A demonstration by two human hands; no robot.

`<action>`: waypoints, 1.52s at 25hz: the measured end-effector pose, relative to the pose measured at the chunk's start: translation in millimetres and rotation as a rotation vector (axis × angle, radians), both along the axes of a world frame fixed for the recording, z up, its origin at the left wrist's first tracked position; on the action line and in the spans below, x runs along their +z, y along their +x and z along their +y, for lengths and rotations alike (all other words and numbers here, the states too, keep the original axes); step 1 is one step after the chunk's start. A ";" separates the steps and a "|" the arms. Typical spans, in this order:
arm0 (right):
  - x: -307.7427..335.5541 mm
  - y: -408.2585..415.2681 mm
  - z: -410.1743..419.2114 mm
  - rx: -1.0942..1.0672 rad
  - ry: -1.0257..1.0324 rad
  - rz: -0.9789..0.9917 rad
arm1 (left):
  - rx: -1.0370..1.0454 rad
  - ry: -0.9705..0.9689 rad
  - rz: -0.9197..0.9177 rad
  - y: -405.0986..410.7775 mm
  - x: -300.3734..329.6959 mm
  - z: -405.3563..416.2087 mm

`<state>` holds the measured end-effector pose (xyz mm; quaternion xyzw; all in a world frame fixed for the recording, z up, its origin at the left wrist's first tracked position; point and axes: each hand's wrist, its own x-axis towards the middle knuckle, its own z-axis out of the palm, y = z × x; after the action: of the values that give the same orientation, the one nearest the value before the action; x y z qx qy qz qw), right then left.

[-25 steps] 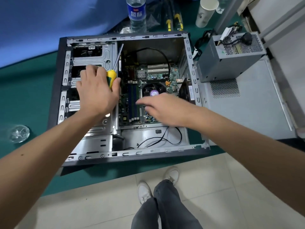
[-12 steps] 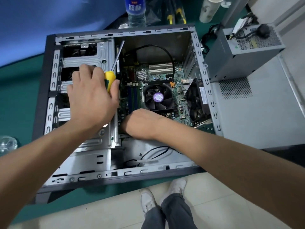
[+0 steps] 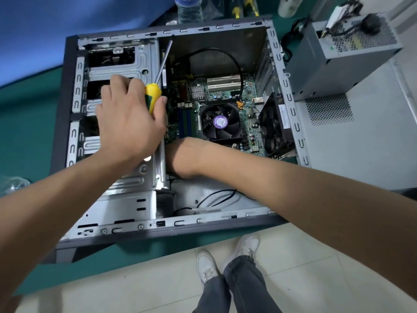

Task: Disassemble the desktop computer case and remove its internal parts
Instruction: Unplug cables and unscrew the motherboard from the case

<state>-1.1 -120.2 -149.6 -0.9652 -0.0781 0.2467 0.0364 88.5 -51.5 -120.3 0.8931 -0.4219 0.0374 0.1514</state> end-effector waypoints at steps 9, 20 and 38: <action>8.6 3.5 6.5 -0.362 0.392 -0.133 | -0.003 0.003 0.006 1.1 0.1 0.1; 5.6 -6.9 0.9 -0.411 0.411 -0.175 | -0.003 -0.006 -0.008 2.7 -1.5 0.1; 10.9 -1.9 2.9 -0.377 0.358 -0.121 | 0.007 0.004 -0.013 -0.9 -0.6 -0.2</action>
<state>-2.9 -117.3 -138.7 -0.9539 0.0588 0.1598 0.2471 87.7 -51.7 -120.9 0.8946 -0.4199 0.0428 0.1468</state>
